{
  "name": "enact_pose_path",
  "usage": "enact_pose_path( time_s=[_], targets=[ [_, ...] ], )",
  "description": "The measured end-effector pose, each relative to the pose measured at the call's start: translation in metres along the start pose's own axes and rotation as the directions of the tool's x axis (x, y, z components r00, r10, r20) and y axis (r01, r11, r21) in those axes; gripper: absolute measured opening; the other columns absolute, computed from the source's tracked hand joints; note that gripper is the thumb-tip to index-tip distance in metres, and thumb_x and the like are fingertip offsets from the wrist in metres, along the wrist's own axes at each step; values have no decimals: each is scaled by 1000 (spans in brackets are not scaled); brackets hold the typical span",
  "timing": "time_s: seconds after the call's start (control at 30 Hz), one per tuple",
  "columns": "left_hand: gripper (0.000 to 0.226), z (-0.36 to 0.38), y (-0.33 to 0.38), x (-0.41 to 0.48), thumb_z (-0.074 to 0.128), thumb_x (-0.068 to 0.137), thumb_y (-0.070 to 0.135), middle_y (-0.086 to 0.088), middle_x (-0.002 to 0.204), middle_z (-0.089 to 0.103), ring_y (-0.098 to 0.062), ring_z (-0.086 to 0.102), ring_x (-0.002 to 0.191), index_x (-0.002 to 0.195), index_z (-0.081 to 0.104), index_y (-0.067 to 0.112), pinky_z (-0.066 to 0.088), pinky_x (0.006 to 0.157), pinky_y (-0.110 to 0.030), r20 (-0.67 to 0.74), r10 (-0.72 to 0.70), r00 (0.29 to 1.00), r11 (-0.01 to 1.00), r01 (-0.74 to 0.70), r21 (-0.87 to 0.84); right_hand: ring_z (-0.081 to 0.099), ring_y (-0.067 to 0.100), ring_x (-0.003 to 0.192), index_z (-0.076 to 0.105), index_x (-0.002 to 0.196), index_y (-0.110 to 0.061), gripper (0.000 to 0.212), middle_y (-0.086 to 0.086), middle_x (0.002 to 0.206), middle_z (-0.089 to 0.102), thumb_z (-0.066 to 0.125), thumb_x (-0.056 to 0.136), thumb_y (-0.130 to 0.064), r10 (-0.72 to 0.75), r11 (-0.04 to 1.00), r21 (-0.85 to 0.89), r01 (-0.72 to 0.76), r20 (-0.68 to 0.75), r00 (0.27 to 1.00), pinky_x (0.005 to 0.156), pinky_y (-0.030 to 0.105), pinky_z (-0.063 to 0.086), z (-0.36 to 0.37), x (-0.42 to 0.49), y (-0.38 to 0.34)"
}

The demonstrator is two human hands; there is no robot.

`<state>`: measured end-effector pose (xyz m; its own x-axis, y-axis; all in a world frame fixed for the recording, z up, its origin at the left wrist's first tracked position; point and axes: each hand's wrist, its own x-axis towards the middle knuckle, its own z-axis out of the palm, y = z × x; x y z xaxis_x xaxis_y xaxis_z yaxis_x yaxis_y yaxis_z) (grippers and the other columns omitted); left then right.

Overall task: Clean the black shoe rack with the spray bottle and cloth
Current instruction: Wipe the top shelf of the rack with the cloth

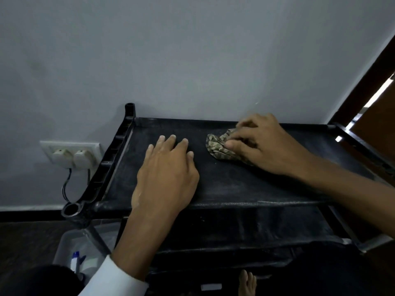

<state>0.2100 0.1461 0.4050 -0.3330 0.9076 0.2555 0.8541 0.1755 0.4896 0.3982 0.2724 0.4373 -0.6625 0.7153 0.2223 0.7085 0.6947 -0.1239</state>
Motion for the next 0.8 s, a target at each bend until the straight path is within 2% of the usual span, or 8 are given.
enact_pose_path(
  time_s=[0.07, 0.17, 0.3, 0.37, 0.47, 0.57, 0.7, 0.8],
  targets=[
    [45, 1, 1, 1, 33, 104, 30, 0, 161, 27, -16, 12, 151, 148, 40, 22, 5, 122, -33, 32, 26, 999, 1000, -26, 0, 46, 19, 117, 55, 136, -42, 80, -6, 128, 53, 26, 76, -87, 28, 999, -42, -25, 82, 996, 99, 39, 45, 2, -7, 0],
    [45, 3, 2, 3, 31, 105, 30, 2, 162, 23, -15, 10, 151, 149, 39, 23, 4, 122, -32, 84, 65, 994, 998, -66, 3, 50, 20, 117, 42, 145, -46, 59, -4, 131, 53, 45, 89, -67, 20, 996, -91, -10, 111, 994, 94, 33, 44, 10, 1, -1],
    [45, 1, 0, 4, 31, 105, 29, 2, 162, 24, -15, 10, 151, 148, 40, 22, 7, 121, -33, 75, 43, 996, 999, -44, 19, 58, 20, 111, 52, 140, -41, 42, 0, 121, 63, 53, 98, -46, -28, 997, -72, 35, 98, 995, 86, 30, 39, 16, 17, -11],
    [44, 0, -3, 3, 31, 105, 28, 0, 161, 25, -16, 11, 151, 147, 41, 19, 7, 121, -33, 65, 24, 998, 999, -26, 23, 64, 16, 106, 58, 133, -40, 38, -5, 116, 70, 56, 96, -46, -75, 996, -31, 79, 101, 992, 84, 26, 42, 13, 10, -16],
    [45, 0, -6, 2, 31, 105, 28, -2, 161, 26, -19, 12, 151, 147, 40, 17, 6, 122, -35, 71, 17, 997, 999, -19, 27, 65, -5, 100, 64, 126, -42, 40, -20, 114, 71, 59, 88, -55, -179, 982, 92, 168, 131, 975, 87, 16, 48, 1, -16, -21],
    [47, 4, -1, 3, 27, 104, 32, -4, 162, 22, -22, 10, 152, 149, 36, 20, 5, 123, -41, 121, 31, 992, 997, -39, 68, 63, -13, 99, 68, 120, -41, 39, -25, 111, 71, 60, 84, -55, -186, 975, 143, 171, 98, 978, 88, 7, 47, -7, -26, -10],
    [49, 8, 0, 4, 25, 105, 34, -4, 163, 18, -23, 8, 152, 152, 31, 22, 3, 124, -44, 141, 28, 990, 992, -46, 121, 69, 10, 95, 68, 124, -36, 35, -9, 108, 75, 62, 90, -43, -73, 996, -51, 74, 21, 997, 84, 32, 56, 3, 2, 8],
    [49, 7, -1, 5, 25, 104, 33, -4, 163, 19, -23, 9, 152, 152, 31, 22, 3, 124, -44, 135, 37, 990, 991, -54, 125, 69, 28, 91, 67, 127, -30, 35, 5, 100, 76, 64, 92, -36, -18, 986, -165, 3, -94, 995, 78, 34, 54, 15, 32, 10]
  ],
)
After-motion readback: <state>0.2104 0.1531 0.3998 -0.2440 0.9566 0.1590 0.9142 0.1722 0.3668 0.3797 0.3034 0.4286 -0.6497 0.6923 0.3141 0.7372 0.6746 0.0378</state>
